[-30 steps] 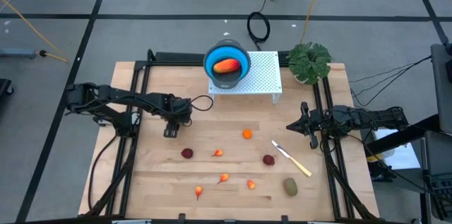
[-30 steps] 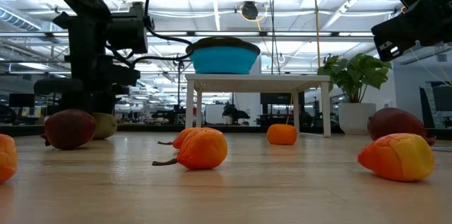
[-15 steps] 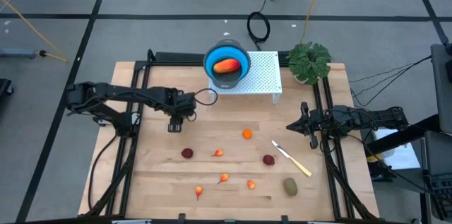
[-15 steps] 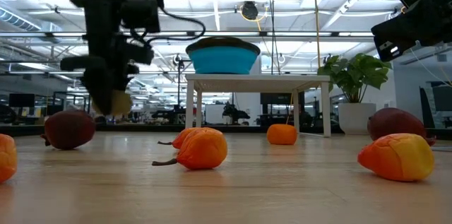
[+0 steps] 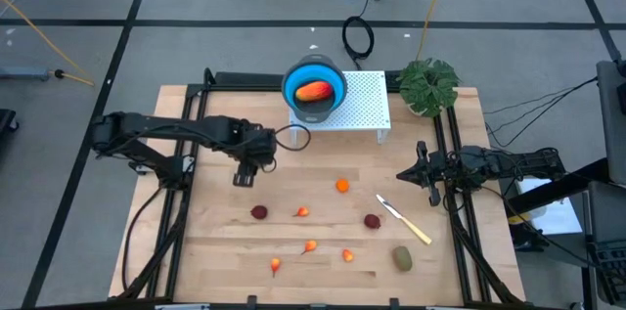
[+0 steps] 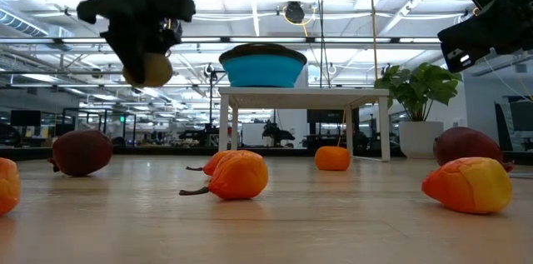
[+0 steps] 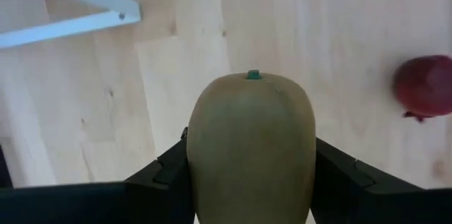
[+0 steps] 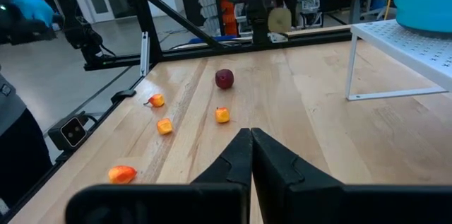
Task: Pick & Place Fruit
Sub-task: Put the kiwi into the blue strainer bowl on the shelf
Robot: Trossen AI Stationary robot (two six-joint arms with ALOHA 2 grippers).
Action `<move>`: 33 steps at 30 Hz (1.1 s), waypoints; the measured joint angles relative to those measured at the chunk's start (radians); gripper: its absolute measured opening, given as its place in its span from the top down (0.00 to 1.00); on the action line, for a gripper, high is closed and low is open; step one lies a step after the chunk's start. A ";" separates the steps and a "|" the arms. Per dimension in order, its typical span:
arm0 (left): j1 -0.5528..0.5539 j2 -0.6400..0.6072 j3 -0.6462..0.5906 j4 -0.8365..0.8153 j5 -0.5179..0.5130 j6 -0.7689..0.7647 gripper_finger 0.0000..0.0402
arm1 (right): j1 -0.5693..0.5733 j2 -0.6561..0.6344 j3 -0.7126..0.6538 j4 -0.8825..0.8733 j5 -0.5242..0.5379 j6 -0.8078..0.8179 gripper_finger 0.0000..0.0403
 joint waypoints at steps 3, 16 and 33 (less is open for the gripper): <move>-0.027 0.000 0.027 -0.006 0.007 -0.030 0.51 | 0.000 0.000 0.000 0.000 0.000 -0.027 1.00; -0.149 0.000 0.069 0.428 0.210 -0.327 0.50 | 0.000 0.000 0.000 0.000 0.000 -0.108 1.00; -0.261 0.000 0.069 1.401 0.171 -0.554 0.49 | 0.000 0.000 0.000 0.000 0.000 -0.108 1.00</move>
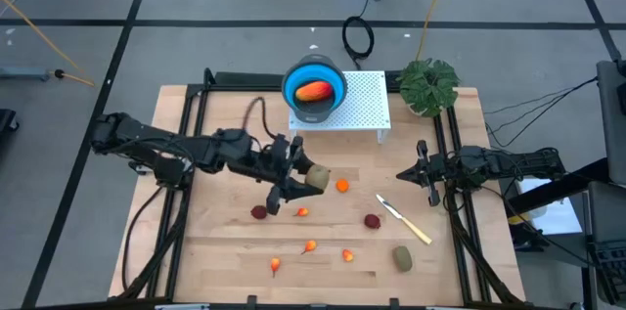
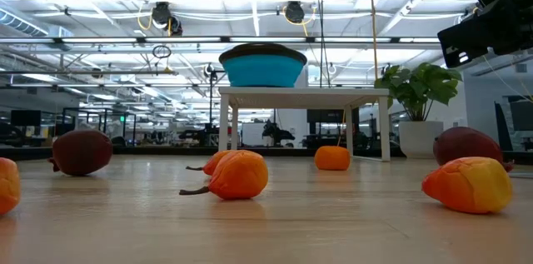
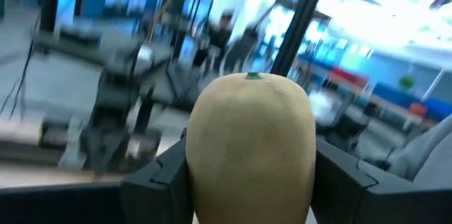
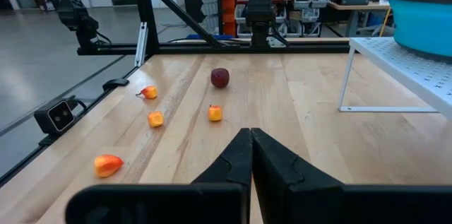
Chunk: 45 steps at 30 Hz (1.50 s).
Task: Pick & Place Fruit
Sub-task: Put the kiwi into the blue strainer bowl on the shelf
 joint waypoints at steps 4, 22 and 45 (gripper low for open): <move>-0.023 0.000 0.000 0.138 -0.016 0.014 0.51 | 0.000 0.000 0.000 0.000 0.000 0.000 1.00; -0.134 0.000 0.000 0.415 -0.571 -0.359 0.52 | 0.000 0.000 0.000 0.000 0.000 0.000 1.00; -0.165 0.000 0.000 0.199 -0.697 -0.068 0.47 | 0.000 0.000 0.000 -0.001 0.000 0.000 1.00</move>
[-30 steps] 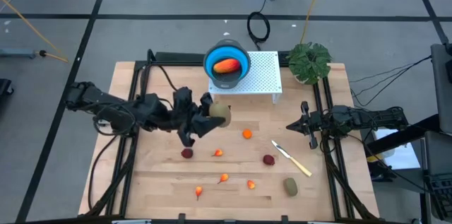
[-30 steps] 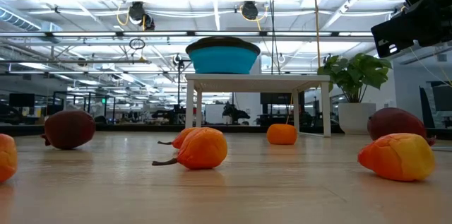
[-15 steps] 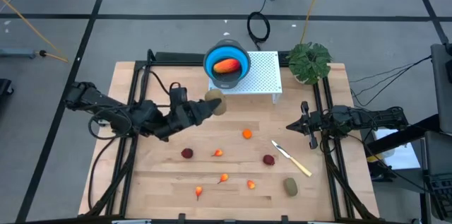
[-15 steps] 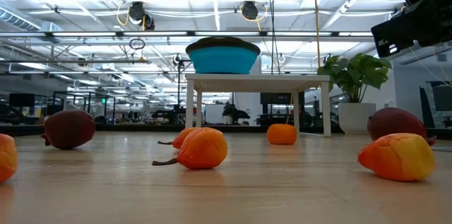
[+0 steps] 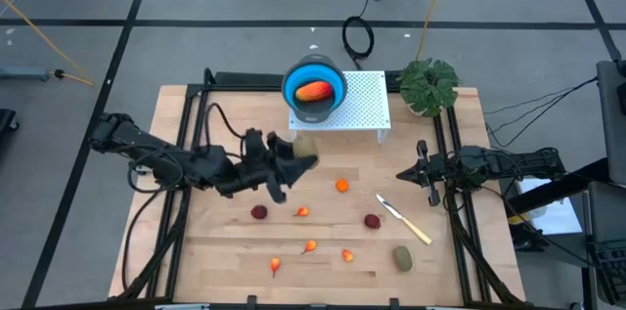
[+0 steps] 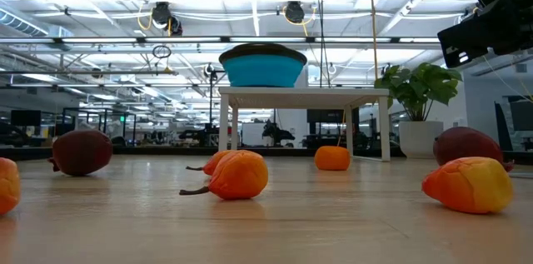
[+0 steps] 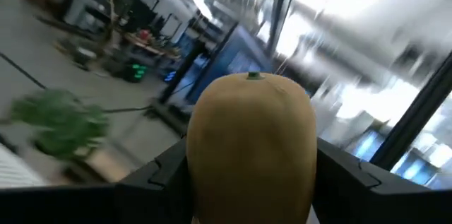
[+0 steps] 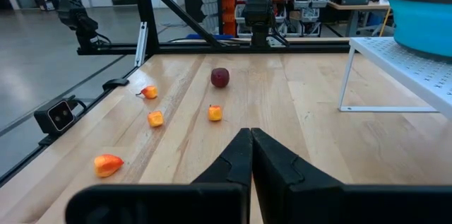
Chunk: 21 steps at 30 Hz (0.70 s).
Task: Pick & Place Fruit
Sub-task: Put the kiwi into the blue strainer bowl on the shelf
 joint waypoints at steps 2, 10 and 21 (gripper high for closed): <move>-0.001 0.000 0.000 -0.070 -0.005 0.084 0.49 | 0.000 0.000 0.000 0.000 0.000 0.000 1.00; 0.005 0.000 0.000 -0.273 -0.119 0.289 0.50 | 0.000 0.000 0.000 0.000 0.000 0.000 1.00; 0.104 0.000 0.000 -0.304 -0.191 0.563 0.47 | 0.000 0.000 0.000 0.000 0.000 0.000 1.00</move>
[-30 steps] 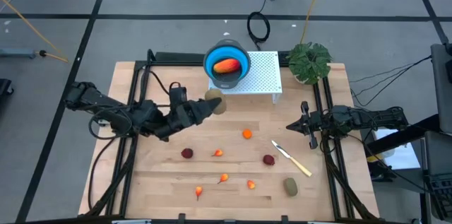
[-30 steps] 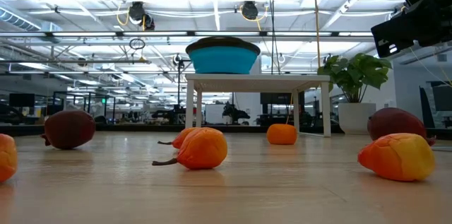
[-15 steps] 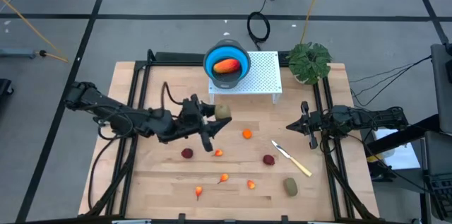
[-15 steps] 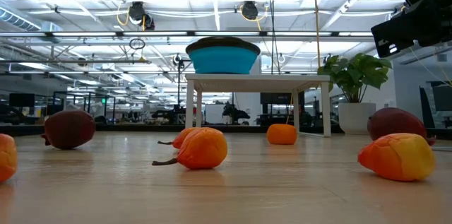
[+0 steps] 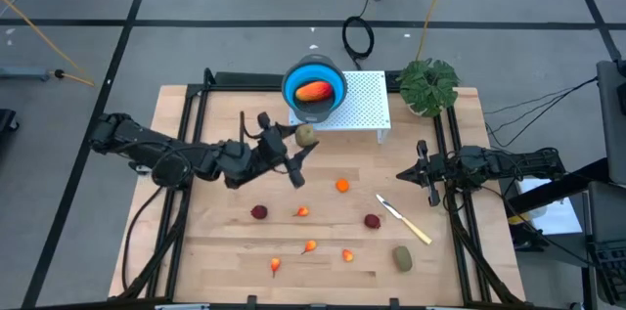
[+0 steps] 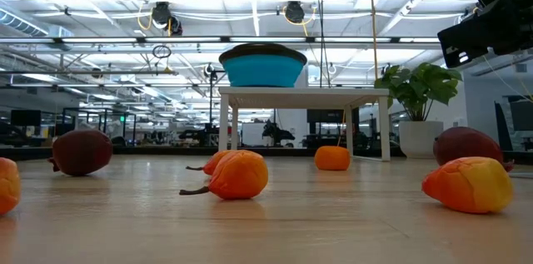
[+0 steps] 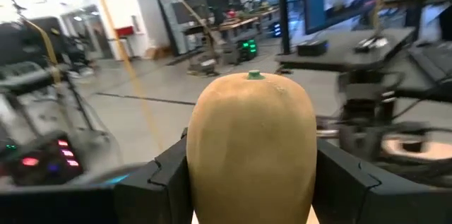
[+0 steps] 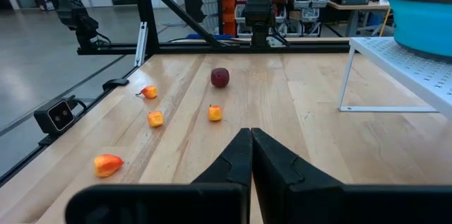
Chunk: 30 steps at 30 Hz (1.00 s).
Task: Pick & Place Fruit
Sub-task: Put the kiwi into the blue strainer bowl on the shelf
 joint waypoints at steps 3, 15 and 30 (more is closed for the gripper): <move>0.056 0.000 0.000 -0.022 0.000 0.067 0.47 | 0.000 0.000 0.000 0.000 0.000 0.000 1.00; 0.329 0.000 0.000 -0.118 0.240 0.144 0.47 | 0.000 0.000 0.000 0.000 0.000 0.000 1.00; 0.541 0.009 0.041 -0.279 0.481 0.085 0.47 | 0.000 0.000 0.000 0.000 0.000 0.000 1.00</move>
